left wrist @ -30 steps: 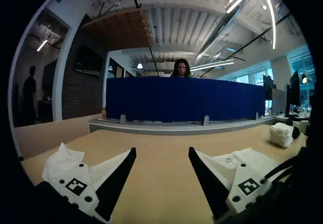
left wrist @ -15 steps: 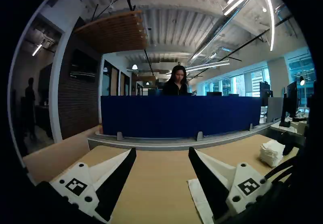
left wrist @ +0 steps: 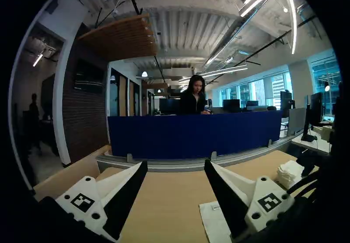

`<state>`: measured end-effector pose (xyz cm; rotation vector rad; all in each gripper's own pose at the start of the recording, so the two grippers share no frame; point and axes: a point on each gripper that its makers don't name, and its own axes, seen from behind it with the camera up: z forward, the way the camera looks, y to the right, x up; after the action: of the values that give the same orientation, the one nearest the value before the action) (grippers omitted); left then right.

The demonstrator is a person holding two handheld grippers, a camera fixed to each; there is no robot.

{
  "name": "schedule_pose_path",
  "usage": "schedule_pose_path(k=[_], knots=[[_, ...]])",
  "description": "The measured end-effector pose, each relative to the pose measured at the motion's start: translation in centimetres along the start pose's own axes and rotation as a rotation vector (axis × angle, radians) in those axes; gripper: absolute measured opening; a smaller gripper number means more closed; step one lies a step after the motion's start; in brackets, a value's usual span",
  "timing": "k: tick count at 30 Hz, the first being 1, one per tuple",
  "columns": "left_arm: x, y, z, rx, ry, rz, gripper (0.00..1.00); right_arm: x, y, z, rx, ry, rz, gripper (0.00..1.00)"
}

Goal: Fold towel

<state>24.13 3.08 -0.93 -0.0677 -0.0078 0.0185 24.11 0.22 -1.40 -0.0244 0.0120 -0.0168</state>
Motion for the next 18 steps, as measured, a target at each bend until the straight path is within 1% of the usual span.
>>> schedule_pose_path(k=[3,6,12,15,18], knots=[[0.1,1.0,0.0,-0.024,-0.023,0.006,0.96,0.0,0.2,0.0,0.011,-0.016,-0.012,1.0],[-0.3,2.2,0.0,-0.063,-0.061,0.015,0.96,-1.1,0.0,-0.1,0.045,-0.068,-0.029,1.0],[-1.3,3.9,-0.3,-0.147,-0.143,0.022,0.96,-4.0,-1.9,-0.5,0.18,-0.204,-0.093,1.0],[-1.7,4.6,-0.5,-0.19,-0.179,0.041,0.96,-5.0,-3.2,-1.2,0.267,-0.261,-0.138,1.0],[-2.4,5.1,-0.8,-0.235,-0.217,0.078,0.96,-5.9,-4.6,-2.2,0.348,-0.318,-0.183,1.0]])
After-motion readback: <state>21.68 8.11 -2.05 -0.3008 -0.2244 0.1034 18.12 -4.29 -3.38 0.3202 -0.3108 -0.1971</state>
